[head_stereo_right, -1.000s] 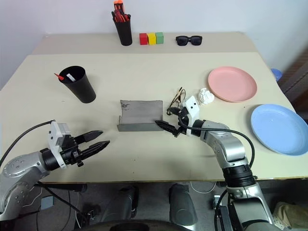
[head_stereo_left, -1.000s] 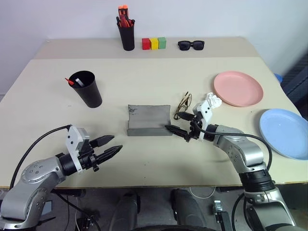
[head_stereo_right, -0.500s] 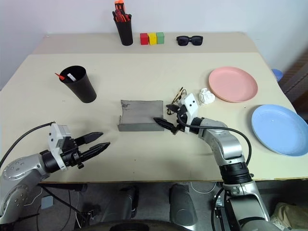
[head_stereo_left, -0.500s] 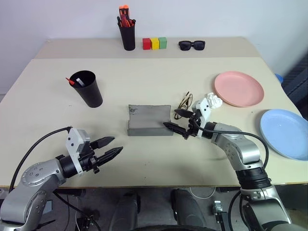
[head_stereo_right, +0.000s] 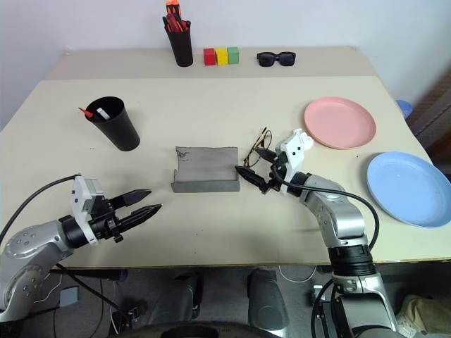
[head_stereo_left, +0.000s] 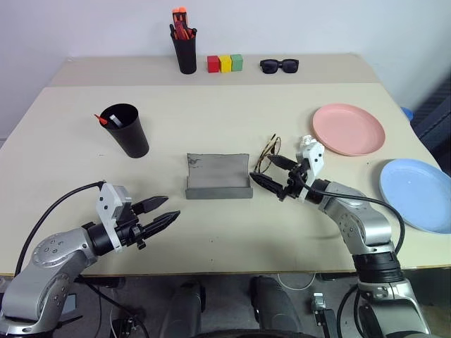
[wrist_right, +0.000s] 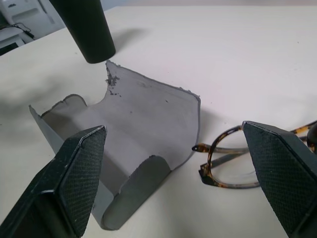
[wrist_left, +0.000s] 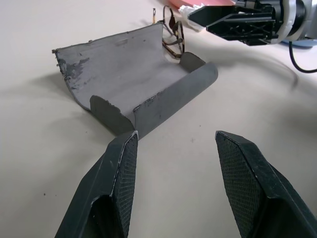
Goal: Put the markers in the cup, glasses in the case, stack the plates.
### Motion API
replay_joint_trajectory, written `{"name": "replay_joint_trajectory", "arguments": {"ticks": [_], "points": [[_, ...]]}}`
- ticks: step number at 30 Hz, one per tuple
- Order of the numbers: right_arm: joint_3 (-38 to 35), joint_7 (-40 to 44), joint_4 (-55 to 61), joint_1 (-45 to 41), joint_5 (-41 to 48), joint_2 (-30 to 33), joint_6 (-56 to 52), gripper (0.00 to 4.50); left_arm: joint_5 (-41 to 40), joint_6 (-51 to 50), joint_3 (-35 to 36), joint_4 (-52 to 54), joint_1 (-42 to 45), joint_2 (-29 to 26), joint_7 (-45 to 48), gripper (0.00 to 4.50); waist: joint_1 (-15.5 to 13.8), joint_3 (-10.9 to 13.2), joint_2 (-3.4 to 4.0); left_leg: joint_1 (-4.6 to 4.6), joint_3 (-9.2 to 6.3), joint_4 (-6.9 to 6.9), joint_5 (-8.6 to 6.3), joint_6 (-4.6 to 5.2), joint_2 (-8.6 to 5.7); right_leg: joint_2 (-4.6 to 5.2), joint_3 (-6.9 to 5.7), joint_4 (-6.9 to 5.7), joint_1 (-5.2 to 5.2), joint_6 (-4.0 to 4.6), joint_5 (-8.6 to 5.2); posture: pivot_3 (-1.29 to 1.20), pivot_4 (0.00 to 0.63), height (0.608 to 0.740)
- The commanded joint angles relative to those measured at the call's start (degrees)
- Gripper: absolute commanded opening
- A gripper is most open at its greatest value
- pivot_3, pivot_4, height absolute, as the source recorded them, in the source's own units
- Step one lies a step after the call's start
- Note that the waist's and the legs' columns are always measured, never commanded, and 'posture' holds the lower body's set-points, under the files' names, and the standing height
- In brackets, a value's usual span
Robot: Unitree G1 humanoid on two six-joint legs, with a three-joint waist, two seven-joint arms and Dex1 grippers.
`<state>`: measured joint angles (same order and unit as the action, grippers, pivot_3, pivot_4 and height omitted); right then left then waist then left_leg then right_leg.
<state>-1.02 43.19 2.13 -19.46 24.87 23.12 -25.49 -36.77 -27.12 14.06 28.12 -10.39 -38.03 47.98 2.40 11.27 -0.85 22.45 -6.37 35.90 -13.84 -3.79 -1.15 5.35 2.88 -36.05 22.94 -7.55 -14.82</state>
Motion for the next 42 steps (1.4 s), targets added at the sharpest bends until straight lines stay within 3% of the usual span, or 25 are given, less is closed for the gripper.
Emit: {"name": "replay_joint_trajectory", "arguments": {"ticks": [1,26,42], "points": [[-0.7,-0.3,0.8,-0.6,-0.1,-0.3,1.8,4.46,-0.1,0.7,-0.1,0.8,0.5,-0.1,0.2,2.53,0.0,0.0,0.00,0.00,0.00,0.00,0.00,0.00,0.00,0.00,0.00,0.00,0.00,0.00,0.00,0.00,0.150,0.740],[7.0,6.5,-14.8,-9.3,-5.3,-8.1,11.1,4.46,-1.1,0.8,2.6,5.1,-5.1,0.4,-2.4,2.53,0.0,0.0,0.00,0.00,0.00,-0.03,0.00,0.00,0.00,0.00,0.00,-0.01,0.03,0.00,0.00,0.00,0.150,0.740],[-0.6,2.6,-9.8,-5.7,-3.3,-5.5,11.7,4.46,-0.6,0.8,0.6,3.2,-1.6,0.4,-2.1,2.53,0.0,0.0,0.01,0.00,0.00,-0.02,0.00,0.00,0.00,0.00,0.00,-0.01,0.03,0.00,0.00,0.00,0.150,0.740]]}}
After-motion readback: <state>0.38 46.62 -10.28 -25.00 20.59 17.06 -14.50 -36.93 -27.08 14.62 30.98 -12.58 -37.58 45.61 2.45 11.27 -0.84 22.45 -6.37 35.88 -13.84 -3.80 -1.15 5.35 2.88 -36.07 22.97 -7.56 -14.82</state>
